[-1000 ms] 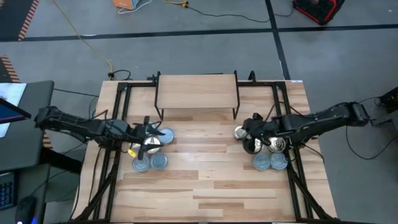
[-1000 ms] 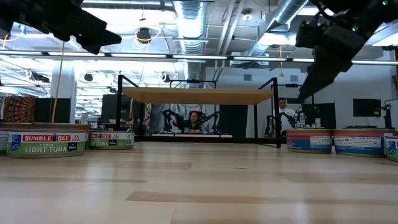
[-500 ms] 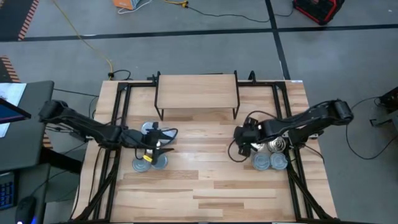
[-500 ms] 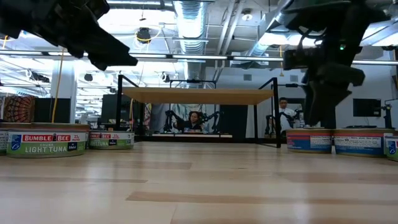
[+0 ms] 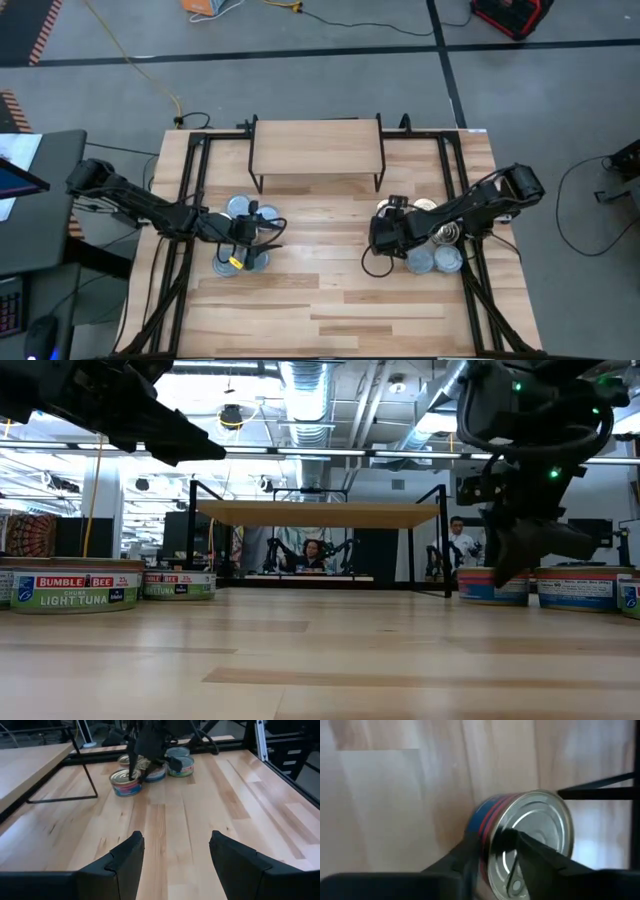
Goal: Stack canned seafood by type on shelf
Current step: Put the pink and blue tuna on the shelf
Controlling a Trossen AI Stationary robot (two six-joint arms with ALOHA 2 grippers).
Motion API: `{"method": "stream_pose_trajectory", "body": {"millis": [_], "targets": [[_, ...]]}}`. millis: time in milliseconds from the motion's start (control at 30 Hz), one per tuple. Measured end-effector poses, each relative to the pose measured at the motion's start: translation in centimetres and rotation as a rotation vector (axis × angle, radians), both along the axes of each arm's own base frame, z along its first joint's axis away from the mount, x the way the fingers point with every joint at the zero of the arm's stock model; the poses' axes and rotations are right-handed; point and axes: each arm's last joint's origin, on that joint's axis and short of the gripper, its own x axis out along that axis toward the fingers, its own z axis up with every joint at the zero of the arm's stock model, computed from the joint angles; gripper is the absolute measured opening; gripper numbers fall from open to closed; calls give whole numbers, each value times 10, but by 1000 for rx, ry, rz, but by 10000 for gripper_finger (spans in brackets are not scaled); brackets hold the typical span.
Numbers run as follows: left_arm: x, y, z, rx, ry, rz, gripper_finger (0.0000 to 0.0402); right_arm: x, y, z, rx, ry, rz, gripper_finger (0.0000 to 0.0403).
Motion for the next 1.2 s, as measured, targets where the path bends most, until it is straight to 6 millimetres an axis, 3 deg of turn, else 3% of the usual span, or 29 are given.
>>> {"method": "stream_pose_trajectory", "body": {"millis": [167, 300, 567, 900, 1200], "targets": [[0, 0, 0, 0, 3, 4, 214, 3, 10, -2, 2, -22, 36, 84], [0, 0, 0, -6, 4, 6, 214, 7, 22, 4, 45, -56, 67, 61], [0, 0, 0, -25, 3, 10, 214, 6, 33, 5, 66, -77, 75, 56], [0, 0, -1, -34, 5, 12, 214, -1, 62, 5, 78, -103, 199, 56], [0, 0, -1, -32, 11, 12, 214, -11, 78, 4, -21, -144, 251, 56]]}}
